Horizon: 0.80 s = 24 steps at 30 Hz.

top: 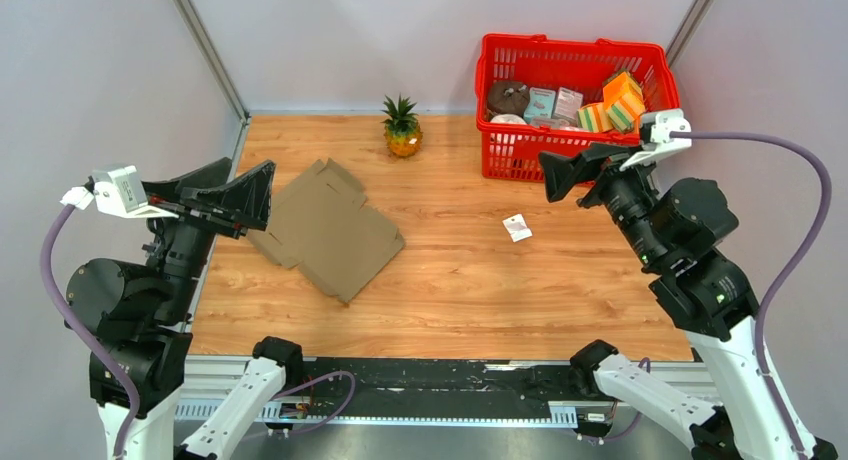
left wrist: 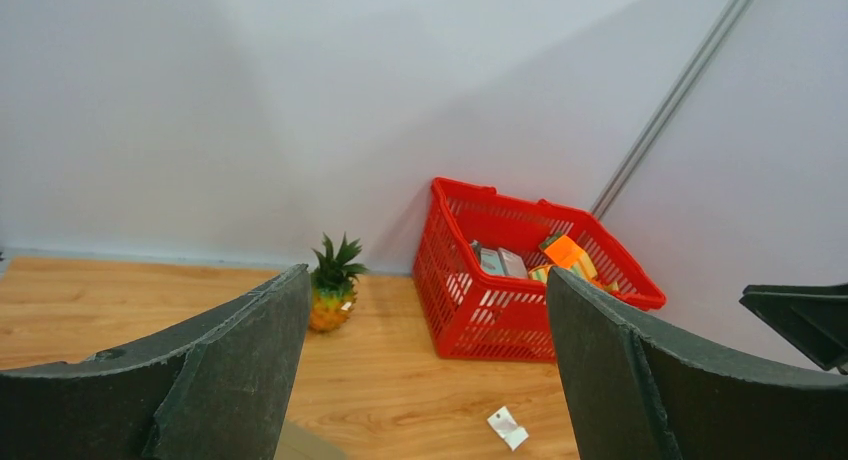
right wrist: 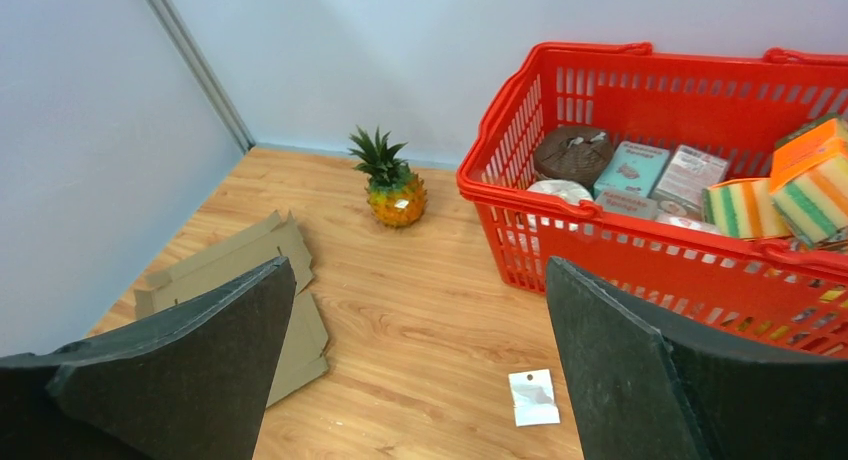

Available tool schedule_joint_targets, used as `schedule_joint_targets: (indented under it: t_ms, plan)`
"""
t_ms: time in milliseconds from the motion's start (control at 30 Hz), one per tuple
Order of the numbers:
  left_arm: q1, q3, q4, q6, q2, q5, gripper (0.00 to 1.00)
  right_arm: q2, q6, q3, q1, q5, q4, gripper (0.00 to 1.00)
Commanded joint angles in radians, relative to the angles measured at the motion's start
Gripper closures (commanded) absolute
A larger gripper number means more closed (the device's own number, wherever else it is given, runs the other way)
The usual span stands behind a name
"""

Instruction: Fold the paper box

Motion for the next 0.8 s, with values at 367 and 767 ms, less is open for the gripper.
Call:
schedule_joint_targets:
  t_ms: [367, 767]
  plan:
    - [-0.002, -0.051, -0.110, 0.031, -0.019, -0.022, 0.08, 0.529, 0.254, 0.162, 0.059, -0.714, -0.043, 0.00]
    - [-0.002, -0.243, -0.193, 0.002, -0.096, -0.023, 0.11, 0.888, 0.281, -0.069, 0.233, -0.485, 0.216, 0.00]
